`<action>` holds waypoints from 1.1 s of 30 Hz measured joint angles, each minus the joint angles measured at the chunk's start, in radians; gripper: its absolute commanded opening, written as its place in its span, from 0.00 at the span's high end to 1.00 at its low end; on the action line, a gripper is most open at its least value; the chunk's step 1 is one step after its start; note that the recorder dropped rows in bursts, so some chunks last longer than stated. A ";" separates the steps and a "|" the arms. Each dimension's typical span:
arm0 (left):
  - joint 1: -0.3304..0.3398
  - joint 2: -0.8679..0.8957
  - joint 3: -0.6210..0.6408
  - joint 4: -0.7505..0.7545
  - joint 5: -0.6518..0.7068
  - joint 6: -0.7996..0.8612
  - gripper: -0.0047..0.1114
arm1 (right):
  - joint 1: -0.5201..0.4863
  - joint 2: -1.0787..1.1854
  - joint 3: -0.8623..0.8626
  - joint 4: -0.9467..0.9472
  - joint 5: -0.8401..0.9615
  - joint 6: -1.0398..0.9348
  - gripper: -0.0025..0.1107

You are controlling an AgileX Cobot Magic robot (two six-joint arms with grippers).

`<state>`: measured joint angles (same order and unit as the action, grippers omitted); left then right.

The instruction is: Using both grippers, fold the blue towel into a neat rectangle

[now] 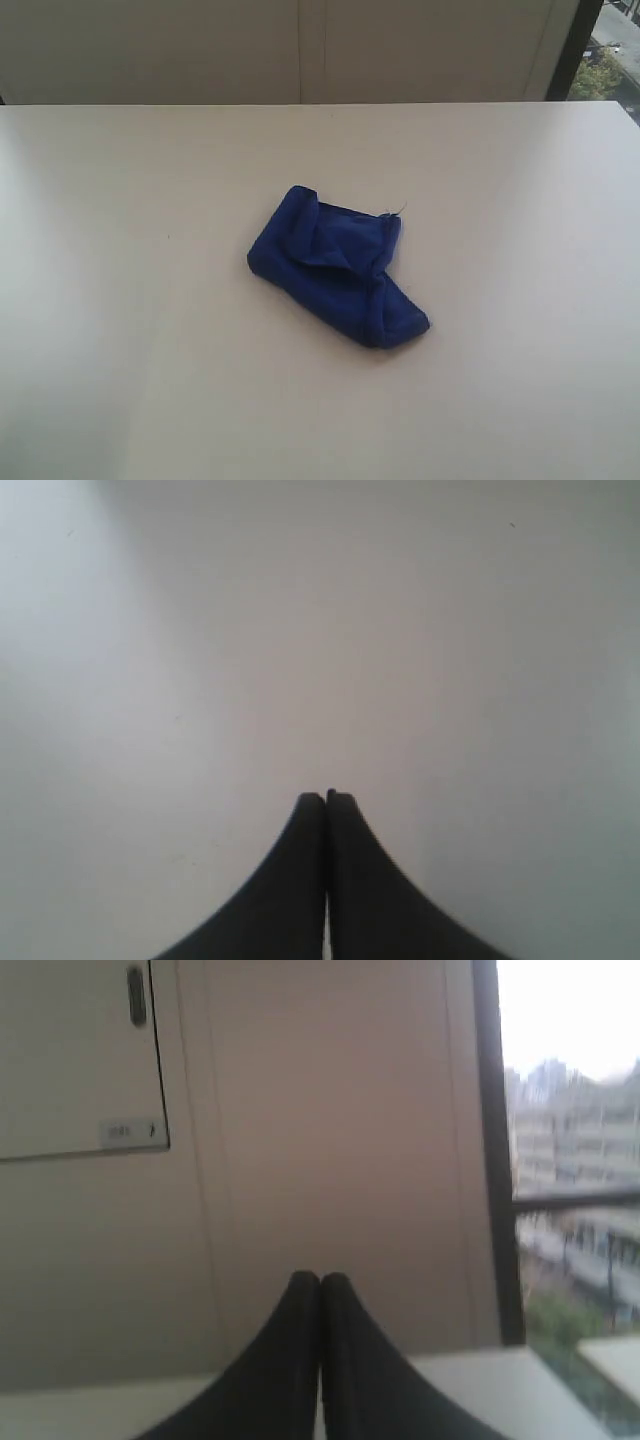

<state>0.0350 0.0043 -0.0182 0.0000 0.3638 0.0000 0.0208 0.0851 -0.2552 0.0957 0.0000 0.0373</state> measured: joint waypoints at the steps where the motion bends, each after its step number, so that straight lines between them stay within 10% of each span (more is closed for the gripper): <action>1: 0.000 0.000 0.000 0.000 0.000 0.000 0.96 | 0.000 0.056 -0.084 0.014 0.113 0.018 0.98; 7: 0.000 0.000 0.000 0.000 0.000 0.000 0.96 | 0.000 0.475 -0.473 0.036 0.464 0.018 0.98; 27: 0.000 0.000 0.000 0.000 0.000 0.000 0.96 | 0.248 1.642 -0.868 0.373 0.422 -0.155 0.97; 33: 0.000 0.000 0.000 0.000 0.000 0.000 0.96 | 0.258 1.832 -0.939 0.462 0.401 -0.180 0.84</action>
<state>0.0350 0.0043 -0.0182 0.0000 0.3638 0.0000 0.2788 1.9168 -1.1946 0.5579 0.4006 -0.1430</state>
